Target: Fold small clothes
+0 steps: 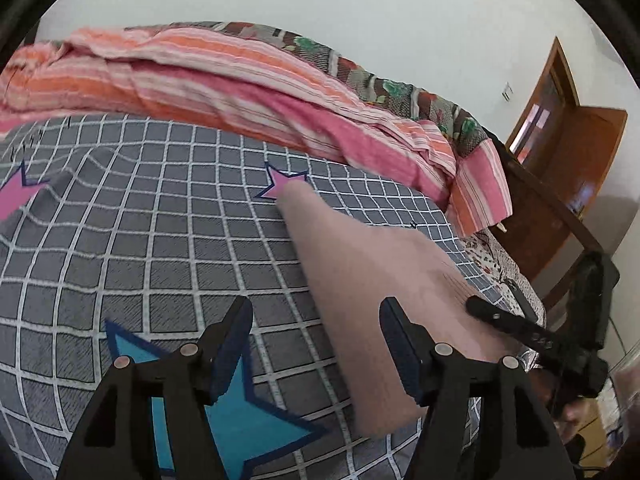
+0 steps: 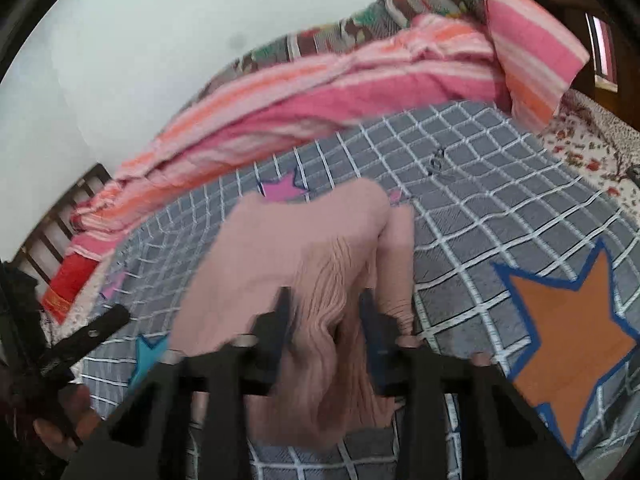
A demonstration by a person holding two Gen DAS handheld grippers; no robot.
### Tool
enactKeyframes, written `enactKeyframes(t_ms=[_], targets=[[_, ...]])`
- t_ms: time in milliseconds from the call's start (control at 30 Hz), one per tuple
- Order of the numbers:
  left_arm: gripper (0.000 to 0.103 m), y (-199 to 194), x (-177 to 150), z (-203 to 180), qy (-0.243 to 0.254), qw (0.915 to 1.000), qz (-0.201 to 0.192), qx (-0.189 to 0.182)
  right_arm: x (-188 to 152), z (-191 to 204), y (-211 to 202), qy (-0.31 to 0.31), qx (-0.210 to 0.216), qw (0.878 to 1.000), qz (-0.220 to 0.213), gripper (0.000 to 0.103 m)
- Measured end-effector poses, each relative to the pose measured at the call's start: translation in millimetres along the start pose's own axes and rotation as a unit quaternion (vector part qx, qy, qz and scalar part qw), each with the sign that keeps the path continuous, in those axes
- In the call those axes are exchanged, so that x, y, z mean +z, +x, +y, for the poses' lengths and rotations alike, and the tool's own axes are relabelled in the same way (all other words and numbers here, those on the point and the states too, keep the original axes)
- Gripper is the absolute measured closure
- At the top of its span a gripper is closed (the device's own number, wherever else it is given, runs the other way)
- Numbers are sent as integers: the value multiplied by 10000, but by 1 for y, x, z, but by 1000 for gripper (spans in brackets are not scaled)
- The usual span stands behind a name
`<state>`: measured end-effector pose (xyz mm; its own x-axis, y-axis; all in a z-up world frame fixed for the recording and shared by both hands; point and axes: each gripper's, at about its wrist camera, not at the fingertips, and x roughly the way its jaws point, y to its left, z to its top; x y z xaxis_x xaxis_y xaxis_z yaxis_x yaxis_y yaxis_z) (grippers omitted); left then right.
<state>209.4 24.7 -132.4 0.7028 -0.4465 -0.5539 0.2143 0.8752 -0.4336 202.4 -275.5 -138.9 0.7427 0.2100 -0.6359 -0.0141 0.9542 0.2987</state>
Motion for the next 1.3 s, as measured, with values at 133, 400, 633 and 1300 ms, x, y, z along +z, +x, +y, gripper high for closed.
enactKeyframes(t_ms=[133,400,633,1300], targets=[[39,2,-3,4,-74,9999,14,-93,-4,4,-17,-378,-34,9984,-412,92],[39,6,-6,-1,12,9996,88,-274,-24,-37,-11,411,-49,9988,-267,92],[39,4,-2,3,-13,9995,30,-314,3,-39,6,527,154,9984,-149,53],[39,0,0,26,-317,9993,52,-190,25,-32,29,689,1008,9918,379,71]])
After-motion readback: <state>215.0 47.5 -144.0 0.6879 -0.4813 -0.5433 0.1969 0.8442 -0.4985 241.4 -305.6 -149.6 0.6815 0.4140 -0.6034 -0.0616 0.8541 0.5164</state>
